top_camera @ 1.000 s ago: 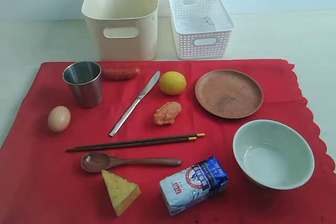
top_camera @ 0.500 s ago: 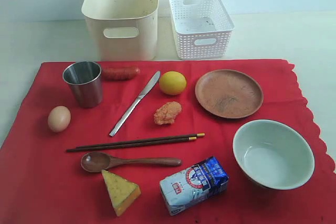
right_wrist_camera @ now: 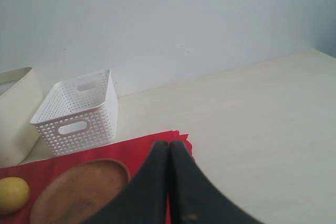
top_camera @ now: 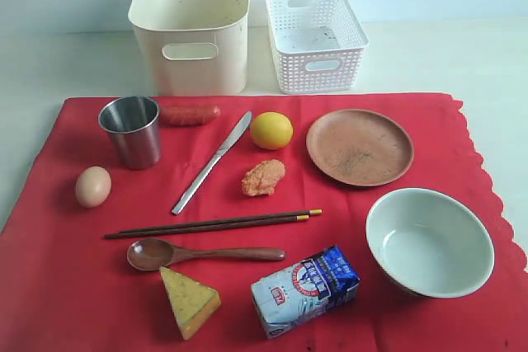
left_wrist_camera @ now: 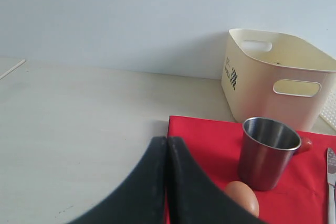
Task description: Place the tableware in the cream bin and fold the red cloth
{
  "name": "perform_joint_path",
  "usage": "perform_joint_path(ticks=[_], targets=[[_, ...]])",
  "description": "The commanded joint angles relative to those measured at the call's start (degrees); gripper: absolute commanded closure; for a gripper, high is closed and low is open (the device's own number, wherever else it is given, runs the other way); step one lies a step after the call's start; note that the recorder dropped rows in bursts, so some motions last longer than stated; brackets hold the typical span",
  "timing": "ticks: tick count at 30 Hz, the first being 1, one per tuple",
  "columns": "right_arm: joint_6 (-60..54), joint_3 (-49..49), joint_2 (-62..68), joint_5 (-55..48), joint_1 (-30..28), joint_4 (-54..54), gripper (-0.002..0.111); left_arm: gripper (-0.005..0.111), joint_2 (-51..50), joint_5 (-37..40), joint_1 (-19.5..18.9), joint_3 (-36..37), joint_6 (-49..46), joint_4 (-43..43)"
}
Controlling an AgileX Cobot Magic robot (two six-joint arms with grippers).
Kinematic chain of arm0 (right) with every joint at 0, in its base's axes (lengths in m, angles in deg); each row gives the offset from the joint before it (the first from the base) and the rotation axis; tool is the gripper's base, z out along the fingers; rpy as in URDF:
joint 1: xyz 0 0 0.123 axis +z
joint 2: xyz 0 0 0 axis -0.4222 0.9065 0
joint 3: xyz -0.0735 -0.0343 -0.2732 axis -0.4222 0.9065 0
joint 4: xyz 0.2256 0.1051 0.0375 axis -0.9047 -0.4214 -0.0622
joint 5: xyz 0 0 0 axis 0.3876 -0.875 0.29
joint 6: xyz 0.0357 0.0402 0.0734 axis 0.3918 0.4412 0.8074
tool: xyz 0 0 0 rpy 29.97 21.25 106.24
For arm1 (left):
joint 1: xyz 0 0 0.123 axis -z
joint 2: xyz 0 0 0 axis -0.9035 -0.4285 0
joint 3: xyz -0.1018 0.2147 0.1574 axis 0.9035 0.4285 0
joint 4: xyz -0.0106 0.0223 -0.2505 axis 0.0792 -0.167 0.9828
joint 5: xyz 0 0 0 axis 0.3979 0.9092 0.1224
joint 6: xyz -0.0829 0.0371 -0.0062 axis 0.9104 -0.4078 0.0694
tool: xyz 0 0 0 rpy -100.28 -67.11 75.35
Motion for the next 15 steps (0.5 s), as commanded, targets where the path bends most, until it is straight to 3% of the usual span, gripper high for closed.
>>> perform_joint_path(ticks=[1,15], targets=[[-0.17,0.25,-0.38,0.68,0.11,0.01,0.108,0.104,0.4,-0.19,-0.07,0.01,-0.06,0.35],[-0.17,0.25,-0.38,8.04,0.11,-0.37,0.108,0.104,0.4,-0.19,-0.07,0.01,-0.06,0.35]])
